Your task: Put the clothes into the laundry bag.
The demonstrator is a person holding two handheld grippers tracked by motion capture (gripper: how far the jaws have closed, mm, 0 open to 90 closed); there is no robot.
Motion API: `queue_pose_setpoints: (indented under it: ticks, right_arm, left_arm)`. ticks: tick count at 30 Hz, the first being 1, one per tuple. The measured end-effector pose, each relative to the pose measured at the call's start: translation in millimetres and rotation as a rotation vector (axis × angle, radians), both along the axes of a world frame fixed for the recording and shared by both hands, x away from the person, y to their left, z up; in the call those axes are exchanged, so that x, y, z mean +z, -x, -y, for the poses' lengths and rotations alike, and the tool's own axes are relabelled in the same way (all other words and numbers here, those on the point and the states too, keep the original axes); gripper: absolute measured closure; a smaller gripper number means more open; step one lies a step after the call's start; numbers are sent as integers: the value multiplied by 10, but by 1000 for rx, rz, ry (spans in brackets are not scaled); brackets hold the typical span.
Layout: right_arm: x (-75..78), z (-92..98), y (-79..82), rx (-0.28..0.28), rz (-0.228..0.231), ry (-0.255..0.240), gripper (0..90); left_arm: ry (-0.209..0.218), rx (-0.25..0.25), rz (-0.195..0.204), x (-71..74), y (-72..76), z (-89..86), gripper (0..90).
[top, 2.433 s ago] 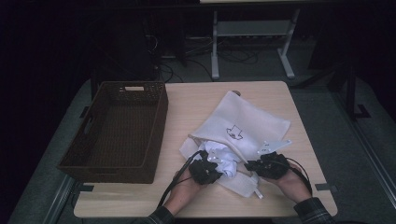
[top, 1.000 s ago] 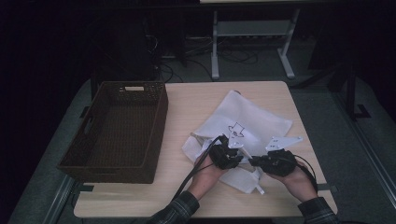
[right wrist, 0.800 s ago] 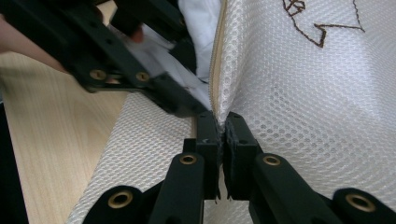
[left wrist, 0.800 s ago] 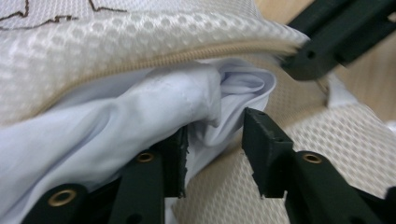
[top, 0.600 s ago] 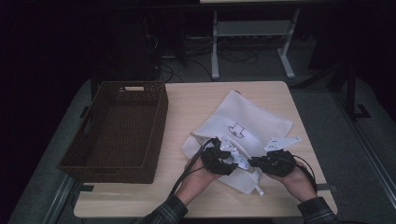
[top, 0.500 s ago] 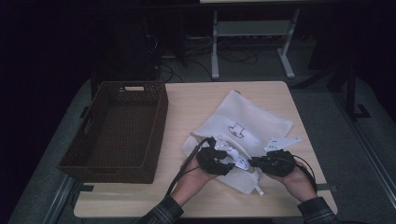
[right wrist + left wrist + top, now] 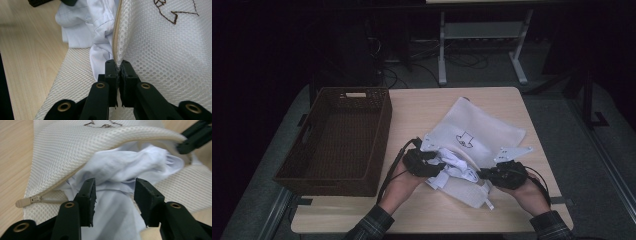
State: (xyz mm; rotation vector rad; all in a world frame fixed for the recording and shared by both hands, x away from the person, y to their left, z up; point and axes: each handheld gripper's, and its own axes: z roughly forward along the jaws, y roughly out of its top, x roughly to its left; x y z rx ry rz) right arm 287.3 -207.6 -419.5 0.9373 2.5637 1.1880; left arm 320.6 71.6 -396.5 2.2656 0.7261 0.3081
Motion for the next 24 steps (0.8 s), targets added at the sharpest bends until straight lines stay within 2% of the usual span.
queue_pose_setpoints:
  ticks: [2, 5, 11, 17, 24]
  right_arm:
    - [-1, 4, -1, 0, 1, 0, 845]
    - [-1, 10, -1, 0, 1, 0, 845]
    - [0, 13, -2, 0, 4, 1, 846]
    - [17, 17, 4, -3, 13, -2, 846]
    - [36, 46, 4, -10, 19, -3, 850]
  left_arm:
    - [-3, -11, -3, -40, -39, 44, 559]
    - [-10, -25, 10, -63, -48, 112, 673]
    - [-12, -74, 32, -38, -10, 316, 838]
    - [-45, -114, 52, -45, -40, 586, 857]
    - [-54, -96, 36, -172, -197, 787, 867]
